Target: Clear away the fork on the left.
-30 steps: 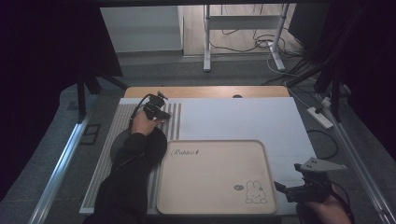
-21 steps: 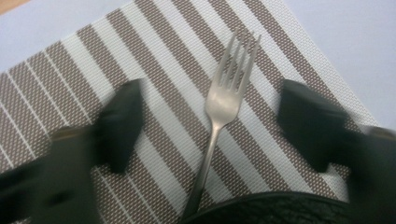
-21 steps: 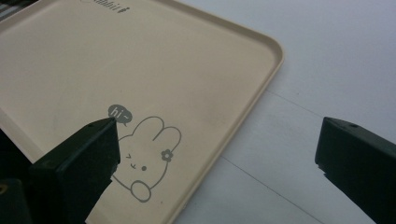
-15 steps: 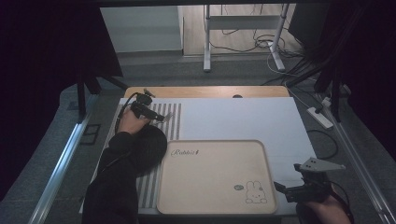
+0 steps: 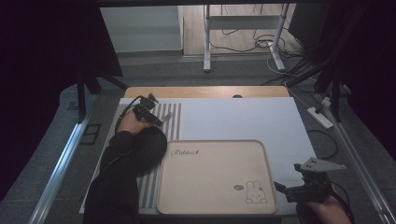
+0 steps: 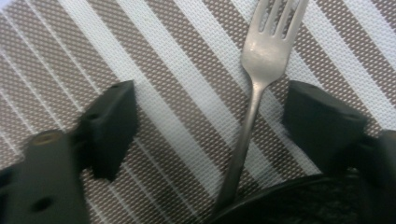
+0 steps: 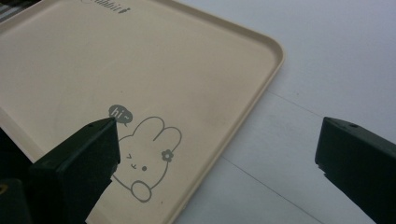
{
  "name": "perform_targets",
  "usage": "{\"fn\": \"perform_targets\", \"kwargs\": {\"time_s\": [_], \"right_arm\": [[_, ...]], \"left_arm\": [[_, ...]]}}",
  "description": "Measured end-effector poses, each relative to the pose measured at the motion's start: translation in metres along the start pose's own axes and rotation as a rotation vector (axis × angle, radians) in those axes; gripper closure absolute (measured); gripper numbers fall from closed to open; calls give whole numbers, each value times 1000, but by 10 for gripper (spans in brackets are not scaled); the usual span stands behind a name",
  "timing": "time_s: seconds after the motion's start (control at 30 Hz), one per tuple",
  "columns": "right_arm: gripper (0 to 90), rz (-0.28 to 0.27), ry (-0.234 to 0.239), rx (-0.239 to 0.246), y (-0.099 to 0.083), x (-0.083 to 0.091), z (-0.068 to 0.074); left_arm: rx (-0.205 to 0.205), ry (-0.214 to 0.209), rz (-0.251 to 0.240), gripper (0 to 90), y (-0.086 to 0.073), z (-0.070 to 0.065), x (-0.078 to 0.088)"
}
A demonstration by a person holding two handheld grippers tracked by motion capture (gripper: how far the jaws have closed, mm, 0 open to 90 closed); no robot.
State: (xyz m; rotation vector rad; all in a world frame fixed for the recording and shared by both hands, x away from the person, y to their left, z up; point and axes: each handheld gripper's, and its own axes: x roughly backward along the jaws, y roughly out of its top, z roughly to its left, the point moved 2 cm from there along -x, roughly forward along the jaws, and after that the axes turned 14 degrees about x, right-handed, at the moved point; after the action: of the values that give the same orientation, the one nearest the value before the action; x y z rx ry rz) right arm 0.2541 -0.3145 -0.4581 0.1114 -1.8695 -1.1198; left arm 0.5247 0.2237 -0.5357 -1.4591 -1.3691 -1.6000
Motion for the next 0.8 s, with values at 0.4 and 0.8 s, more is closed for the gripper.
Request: {"fn": "perform_targets", "kwargs": {"time_s": [0.4,0.8], "right_arm": [[6,0,0,5,0,0,1],[6,-1,0,-1,0,0,0]], "left_arm": [[-120,-32,-5,866,-2,5,6],[-216,79,-29,873,0,13,11]]}}
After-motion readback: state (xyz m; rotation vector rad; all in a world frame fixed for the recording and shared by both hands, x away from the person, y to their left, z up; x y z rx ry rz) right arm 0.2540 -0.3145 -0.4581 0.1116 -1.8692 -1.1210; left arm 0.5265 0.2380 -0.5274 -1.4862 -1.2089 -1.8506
